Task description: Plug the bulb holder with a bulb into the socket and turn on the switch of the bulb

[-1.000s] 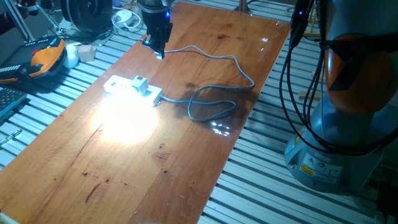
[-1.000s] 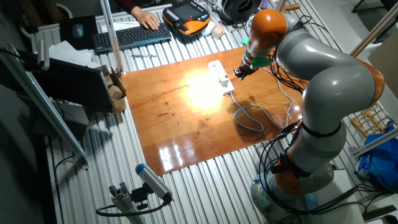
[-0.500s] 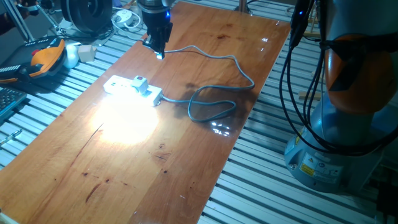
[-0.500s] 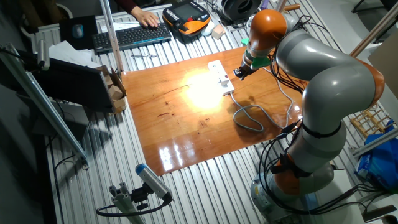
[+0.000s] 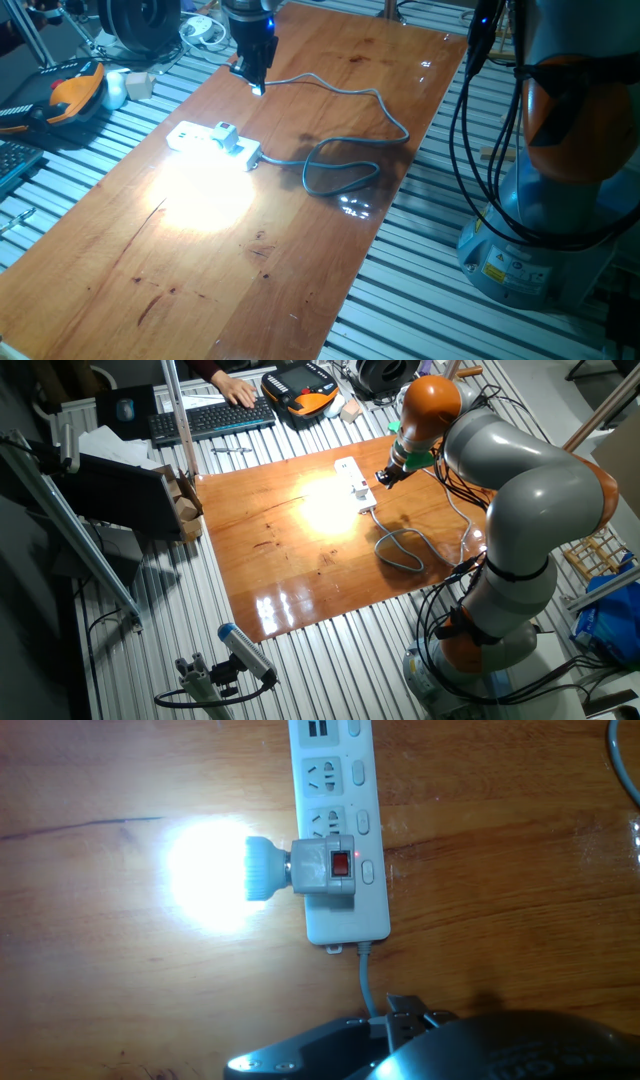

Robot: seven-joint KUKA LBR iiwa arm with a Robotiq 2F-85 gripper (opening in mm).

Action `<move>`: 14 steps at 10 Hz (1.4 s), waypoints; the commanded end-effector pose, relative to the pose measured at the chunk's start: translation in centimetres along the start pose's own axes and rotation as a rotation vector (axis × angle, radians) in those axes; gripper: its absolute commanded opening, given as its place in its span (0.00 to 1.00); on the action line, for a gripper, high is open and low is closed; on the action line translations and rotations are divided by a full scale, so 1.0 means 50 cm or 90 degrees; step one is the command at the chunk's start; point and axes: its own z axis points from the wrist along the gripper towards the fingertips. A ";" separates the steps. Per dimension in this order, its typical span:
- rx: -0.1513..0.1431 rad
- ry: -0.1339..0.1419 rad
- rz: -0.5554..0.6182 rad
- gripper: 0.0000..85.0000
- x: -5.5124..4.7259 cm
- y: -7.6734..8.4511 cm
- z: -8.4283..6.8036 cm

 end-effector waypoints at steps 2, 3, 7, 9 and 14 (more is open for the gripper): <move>0.000 0.001 0.001 0.00 0.000 0.000 0.000; 0.000 0.001 0.001 0.00 0.000 0.000 0.001; 0.000 0.001 0.001 0.00 0.000 0.000 0.000; -0.009 0.006 0.001 0.00 0.005 -0.002 0.003; -0.001 0.003 -0.001 0.00 0.004 -0.004 0.000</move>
